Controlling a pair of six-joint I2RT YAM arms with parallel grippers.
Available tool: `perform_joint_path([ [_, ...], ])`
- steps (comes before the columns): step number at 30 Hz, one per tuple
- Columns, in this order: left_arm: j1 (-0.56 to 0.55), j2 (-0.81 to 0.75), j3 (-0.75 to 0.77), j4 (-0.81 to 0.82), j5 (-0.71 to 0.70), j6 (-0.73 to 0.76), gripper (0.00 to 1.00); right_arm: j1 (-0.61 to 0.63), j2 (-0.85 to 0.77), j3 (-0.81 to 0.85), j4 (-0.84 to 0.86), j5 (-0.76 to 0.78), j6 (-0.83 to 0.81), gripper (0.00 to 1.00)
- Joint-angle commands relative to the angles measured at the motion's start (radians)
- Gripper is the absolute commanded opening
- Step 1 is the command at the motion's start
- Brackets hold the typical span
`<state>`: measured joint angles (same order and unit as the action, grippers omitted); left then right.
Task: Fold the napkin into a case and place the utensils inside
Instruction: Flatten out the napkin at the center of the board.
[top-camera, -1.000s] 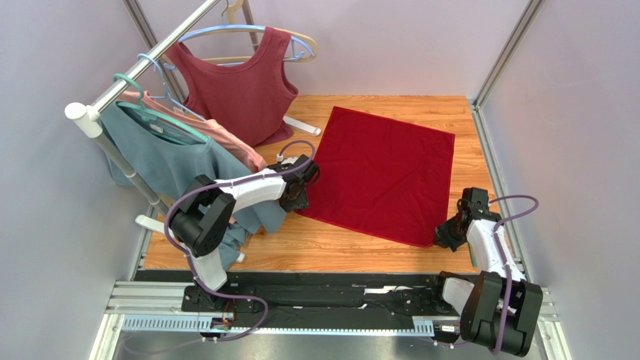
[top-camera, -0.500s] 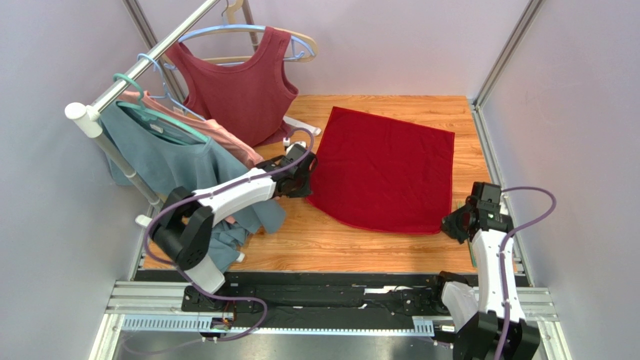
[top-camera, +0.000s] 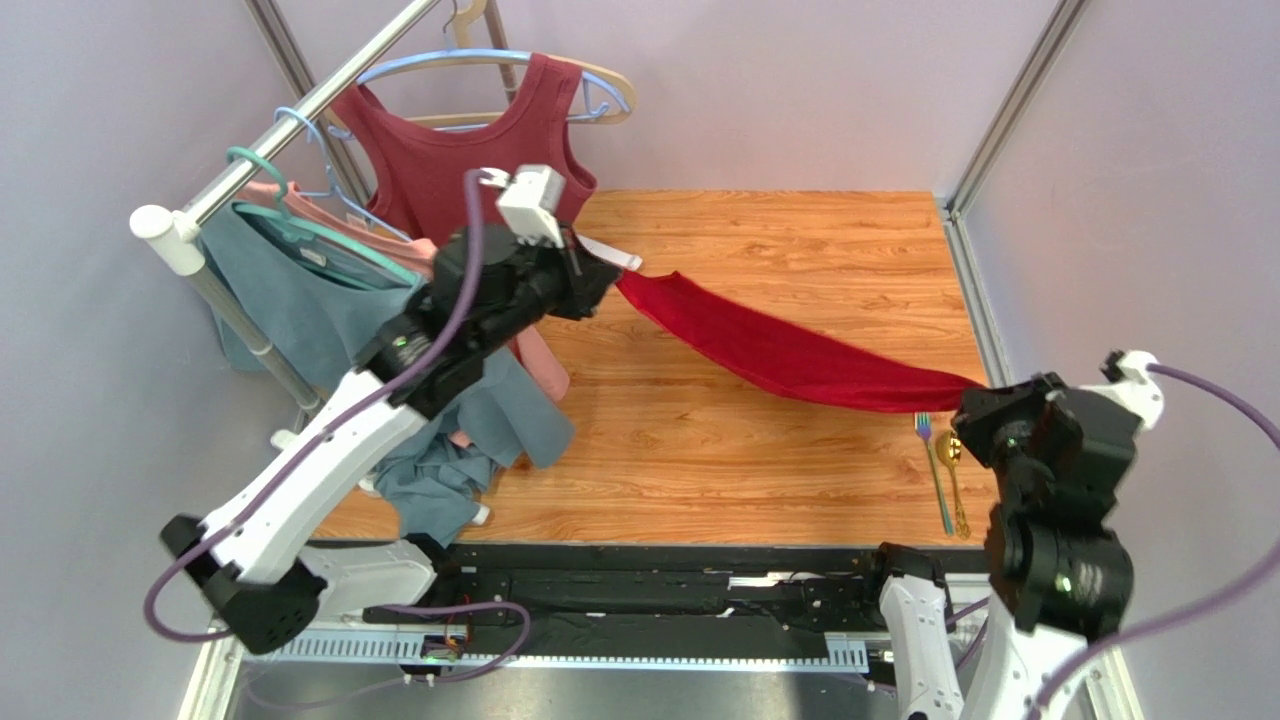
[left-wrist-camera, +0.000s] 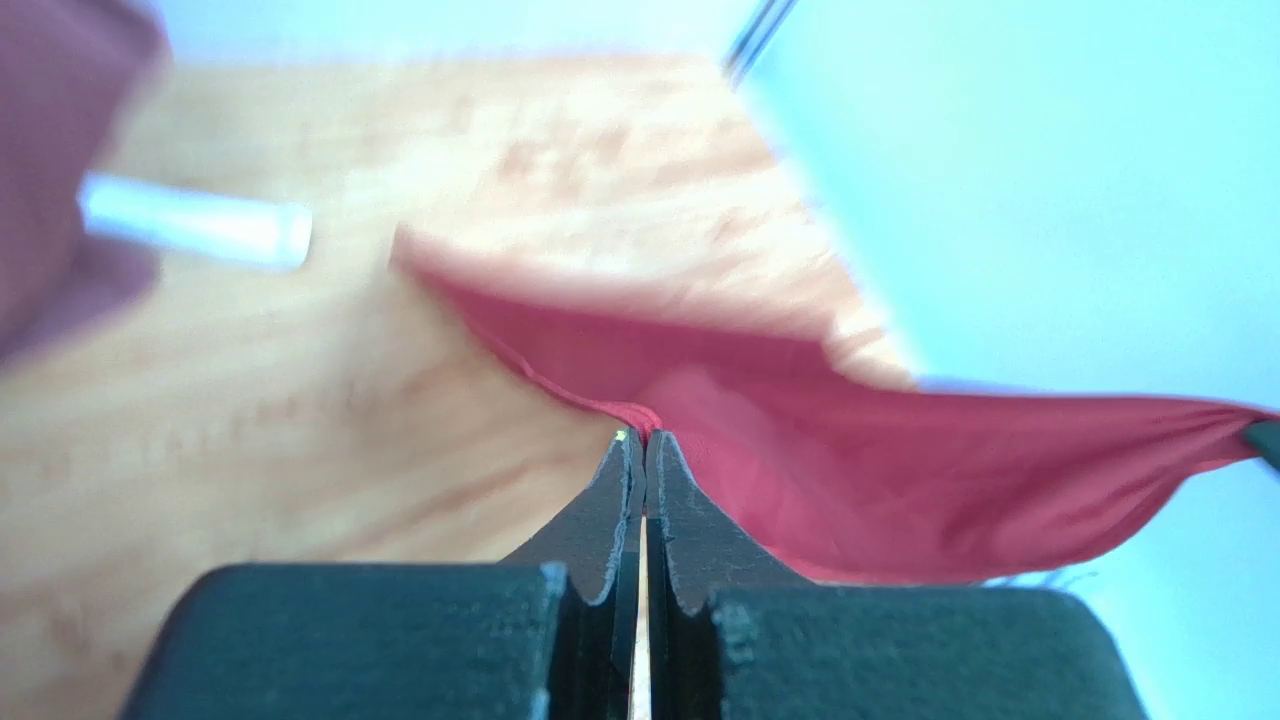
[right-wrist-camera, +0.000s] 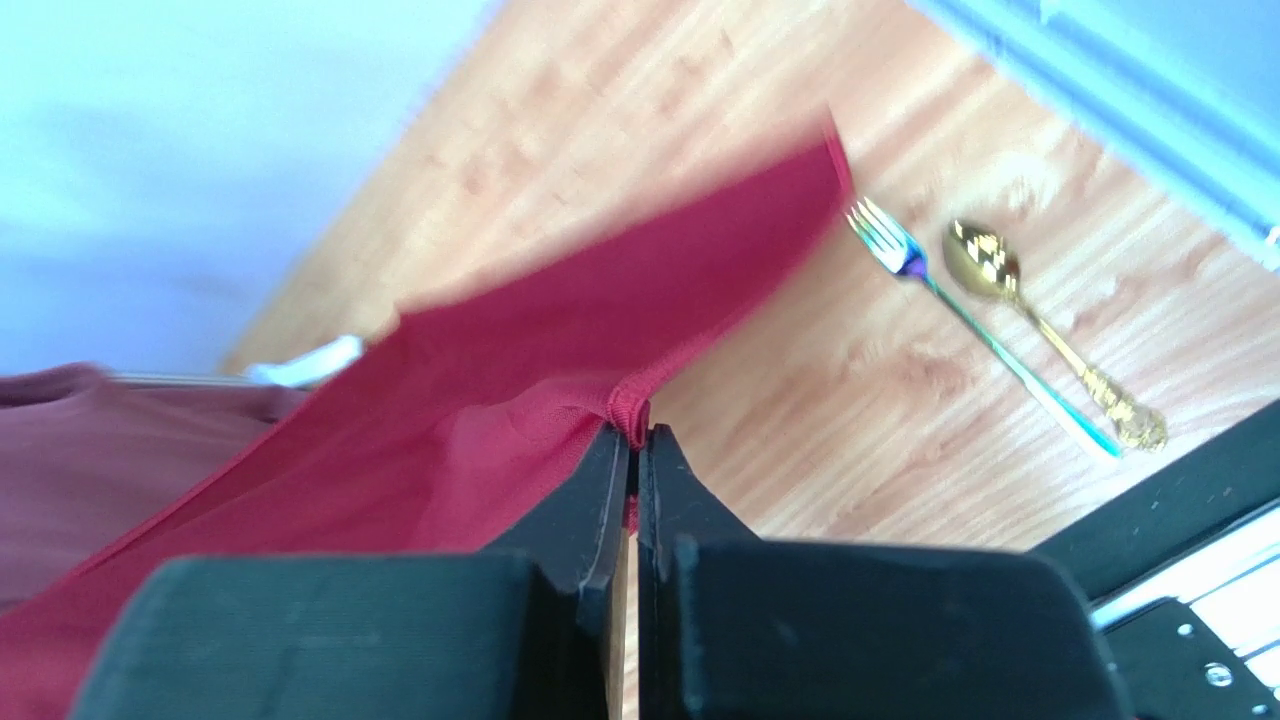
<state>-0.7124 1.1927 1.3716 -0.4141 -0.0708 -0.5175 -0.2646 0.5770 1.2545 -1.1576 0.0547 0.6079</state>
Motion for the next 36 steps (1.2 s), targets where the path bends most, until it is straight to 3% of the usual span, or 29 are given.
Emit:
perform_joint_path([
  [1, -0.002, -0.151, 0.112, 0.001, 0.035, 0.065, 0.00, 0.010, -0.045, 0.224, -0.143, 0.002, -0.062, 0.00],
  [6, -0.002, -0.234, 0.174, -0.014, 0.042, 0.068, 0.00, 0.015, -0.057, 0.410, -0.189, -0.015, -0.051, 0.00],
  [9, -0.002, -0.206, 0.213, -0.037, 0.025, 0.070, 0.00, 0.015, -0.040, 0.419, -0.192, -0.001, -0.039, 0.00],
  [12, 0.002, -0.127, 0.250, -0.055, -0.030, 0.091, 0.00, 0.015, -0.013, 0.373, -0.145, 0.022, -0.020, 0.00],
  [17, 0.082, 0.169, 0.366, -0.088, -0.011, 0.097, 0.00, 0.015, 0.102, 0.218, 0.033, 0.059, 0.013, 0.00],
  [23, 0.143, 0.575, 0.535, 0.080, -0.020, 0.208, 0.00, 0.011, 0.452, 0.060, 0.367, 0.059, -0.006, 0.00],
  [24, 0.155, 0.634, 0.617, 0.069, -0.005, 0.197, 0.00, 0.011, 0.519, 0.060, 0.399, 0.045, -0.016, 0.00],
  [29, 0.200, 0.925, 0.741, 0.159, 0.035, 0.208, 0.00, 0.013, 0.923, 0.109, 0.626, -0.041, -0.086, 0.00],
  [31, 0.202, 1.002, 0.754, 0.222, 0.013, 0.212, 0.00, 0.015, 1.077, 0.181, 0.653, -0.122, -0.091, 0.00],
  [36, 0.218, 1.124, 0.834, 0.235, 0.028, 0.247, 0.00, 0.018, 1.270, 0.318, 0.645, -0.196, -0.109, 0.00],
])
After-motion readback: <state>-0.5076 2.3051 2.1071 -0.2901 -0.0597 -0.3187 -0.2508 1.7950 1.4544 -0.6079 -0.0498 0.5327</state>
